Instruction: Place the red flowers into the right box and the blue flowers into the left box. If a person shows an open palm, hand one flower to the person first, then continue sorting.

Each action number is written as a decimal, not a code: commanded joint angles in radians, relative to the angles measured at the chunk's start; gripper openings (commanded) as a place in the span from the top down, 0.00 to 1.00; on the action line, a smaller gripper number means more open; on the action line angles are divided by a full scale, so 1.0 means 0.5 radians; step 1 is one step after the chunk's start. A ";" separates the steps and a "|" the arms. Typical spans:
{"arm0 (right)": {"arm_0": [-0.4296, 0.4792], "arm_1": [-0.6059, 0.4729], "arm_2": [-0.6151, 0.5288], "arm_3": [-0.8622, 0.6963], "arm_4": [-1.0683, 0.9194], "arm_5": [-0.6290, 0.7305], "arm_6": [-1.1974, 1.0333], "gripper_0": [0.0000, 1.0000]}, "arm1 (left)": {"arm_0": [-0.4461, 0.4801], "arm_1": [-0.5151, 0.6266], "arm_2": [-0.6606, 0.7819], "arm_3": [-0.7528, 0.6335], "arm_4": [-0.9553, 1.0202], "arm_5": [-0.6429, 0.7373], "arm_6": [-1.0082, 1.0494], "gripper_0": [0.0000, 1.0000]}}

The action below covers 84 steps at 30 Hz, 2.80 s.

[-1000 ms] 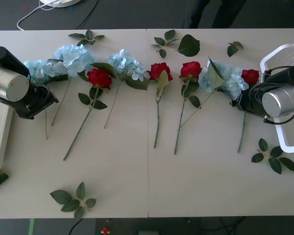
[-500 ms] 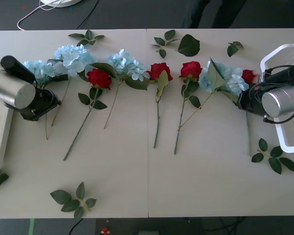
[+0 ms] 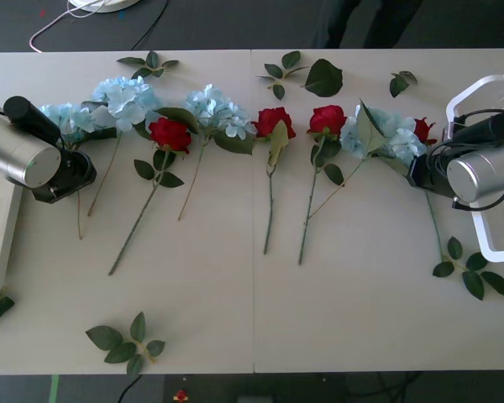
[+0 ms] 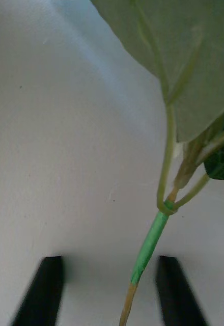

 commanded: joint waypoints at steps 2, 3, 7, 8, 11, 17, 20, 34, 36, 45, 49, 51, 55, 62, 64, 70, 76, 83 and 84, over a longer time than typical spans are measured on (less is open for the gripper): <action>0.016 0.008 -0.248 -0.320 0.148 0.303 0.005 1.00 | -0.119 0.003 -0.013 0.010 -0.019 0.054 -0.123 1.00; 0.037 0.008 -0.297 -0.381 0.179 0.349 0.014 1.00 | -0.134 0.003 -0.010 0.004 -0.016 0.082 -0.129 1.00; 0.139 -0.023 -0.460 -0.633 0.298 0.554 0.057 1.00 | -0.199 0.003 -0.013 -0.009 -0.001 0.198 -0.141 1.00; 0.160 -0.032 -0.494 -0.713 0.354 0.625 0.072 1.00 | -0.220 0.003 -0.010 -0.012 0.002 0.238 -0.144 1.00; 0.175 -0.072 -0.552 -0.863 0.479 0.766 0.109 1.00 | -0.287 0.003 0.002 -0.012 0.005 0.327 -0.153 1.00; 0.172 -0.146 -0.730 -0.918 0.620 0.790 0.487 1.00 | -0.392 0.061 0.423 -0.036 0.030 0.732 -0.521 1.00; 0.160 -0.219 -0.782 -0.903 0.657 0.787 0.643 1.00 | -0.401 0.122 0.769 -0.092 0.021 1.002 -0.828 1.00; -0.064 -0.345 -0.681 0.042 0.375 0.128 0.842 1.00 | -0.257 0.205 2.138 -0.355 -0.077 2.094 -1.902 1.00; -0.098 -0.345 -0.626 0.149 0.366 0.036 0.824 1.00 | -0.122 0.239 2.319 -0.432 -0.071 2.143 -1.988 1.00; -0.141 -0.321 -0.577 0.462 0.166 -0.268 0.778 1.00 | 0.473 0.352 2.908 -0.711 0.002 2.183 -2.215 1.00; -0.141 -0.314 -0.567 0.462 0.154 -0.268 0.784 0.92 | 0.636 0.352 3.126 -0.714 -0.007 2.174 -2.249 1.00; -0.141 -0.314 -0.552 0.462 0.151 -0.268 0.778 0.10 | 0.737 0.349 3.224 -0.714 -0.025 2.140 -2.261 1.00; -0.141 -0.314 -0.549 0.462 0.142 -0.268 0.799 0.00 | 0.900 0.349 3.340 -0.711 -0.034 2.011 -2.282 1.00; -0.141 -0.373 -0.484 0.373 -0.039 -0.170 0.799 0.00 | 1.154 0.349 3.408 -0.711 -0.025 1.751 -2.325 1.00; -0.128 -0.422 -0.488 0.263 -0.153 -0.023 0.796 0.00 | 1.222 0.346 3.408 -0.711 -0.044 1.671 -2.325 1.00; 0.099 -0.551 -0.653 -0.167 -0.469 0.235 0.763 0.00 | 1.397 0.346 3.328 -0.708 -0.200 1.376 -2.313 1.00; 0.479 -0.588 -0.935 -0.661 -0.723 0.364 0.707 0.00 | 1.636 0.346 3.251 -0.702 -0.231 1.014 -2.304 1.00; 0.814 -0.578 -0.994 -1.185 -0.929 0.333 0.247 0.00 | 1.799 0.260 3.239 -0.696 -0.393 0.723 -2.313 1.00; 0.832 -0.569 -0.988 -1.231 -0.947 0.336 0.180 0.00 | 1.799 0.242 3.233 -0.684 -0.433 0.689 -2.313 1.00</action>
